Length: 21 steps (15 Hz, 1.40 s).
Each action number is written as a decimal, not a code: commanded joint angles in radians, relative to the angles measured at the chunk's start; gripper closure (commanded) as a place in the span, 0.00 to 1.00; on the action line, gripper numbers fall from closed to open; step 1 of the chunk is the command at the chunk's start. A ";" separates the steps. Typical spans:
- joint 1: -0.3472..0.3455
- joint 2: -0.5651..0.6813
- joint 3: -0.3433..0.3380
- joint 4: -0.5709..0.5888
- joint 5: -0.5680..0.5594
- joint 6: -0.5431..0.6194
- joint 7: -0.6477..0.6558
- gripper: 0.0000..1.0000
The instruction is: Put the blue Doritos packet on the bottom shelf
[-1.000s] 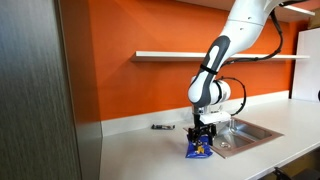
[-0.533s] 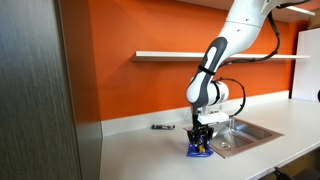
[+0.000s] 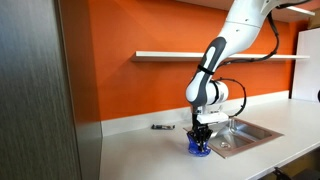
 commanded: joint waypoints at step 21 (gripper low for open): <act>-0.008 -0.490 0.018 -0.176 -0.101 -0.028 0.072 0.99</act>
